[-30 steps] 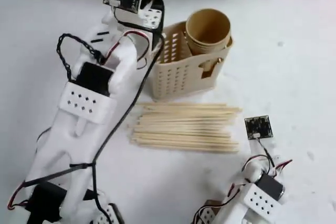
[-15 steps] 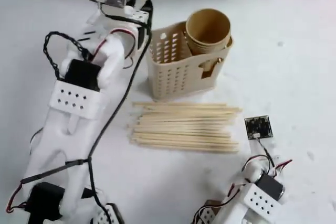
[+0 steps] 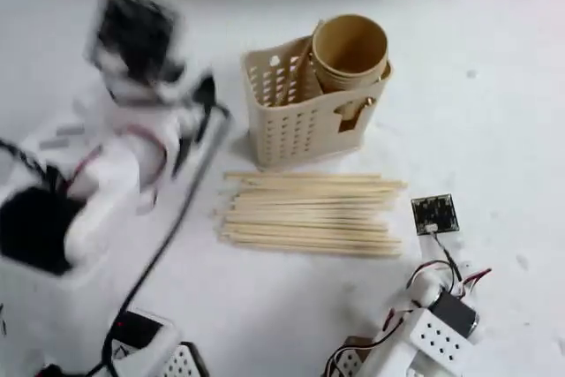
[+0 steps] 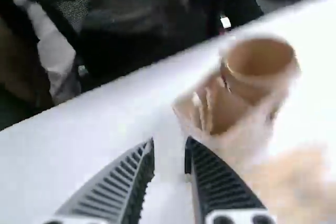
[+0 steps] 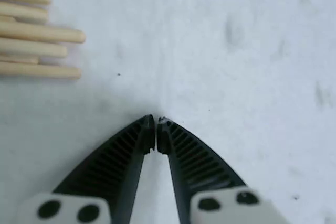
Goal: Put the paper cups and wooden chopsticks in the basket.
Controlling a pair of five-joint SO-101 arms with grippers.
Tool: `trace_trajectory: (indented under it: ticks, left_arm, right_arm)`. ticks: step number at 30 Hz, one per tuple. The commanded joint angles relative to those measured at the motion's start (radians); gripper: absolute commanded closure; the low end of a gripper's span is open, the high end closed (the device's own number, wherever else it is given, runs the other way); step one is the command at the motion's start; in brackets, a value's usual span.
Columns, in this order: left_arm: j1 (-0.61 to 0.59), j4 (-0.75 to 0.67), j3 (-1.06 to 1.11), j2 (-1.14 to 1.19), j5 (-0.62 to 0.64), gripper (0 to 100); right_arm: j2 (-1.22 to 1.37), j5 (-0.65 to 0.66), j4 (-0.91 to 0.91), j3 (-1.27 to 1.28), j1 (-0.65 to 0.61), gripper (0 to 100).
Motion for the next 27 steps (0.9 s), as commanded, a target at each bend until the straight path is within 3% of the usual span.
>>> trace_trajectory:
  ticks: [1, 6, 12, 15, 20, 27]
  left_arm:
    - [0.085, 0.158, 0.115, -0.053, -0.258, 89]
    - [0.093, 0.107, 0.407, -0.059, -0.367, 89]
    - [0.16, -0.074, 0.715, -0.048, -0.565, 89]
    - [0.174, -0.153, 0.819, -0.038, -0.592, 89]
    - [0.199, -0.256, 0.825, 0.088, -0.598, 89]
    - [0.243, -0.315, 0.638, 0.407, -0.597, 89]
  right_arm:
    - [-0.005, 0.012, -0.016, -0.003, 0.019, 97.4]
    - [-0.005, 0.012, -0.016, -0.003, 0.019, 97.4]
    - [-0.005, 0.012, -0.016, -0.003, 0.019, 97.4]
    - [-0.005, 0.012, -0.016, -0.003, 0.019, 97.4]
    - [-0.005, 0.012, -0.016, -0.003, 0.019, 97.4]
    - [-0.005, 0.012, -0.016, -0.003, 0.019, 97.4]
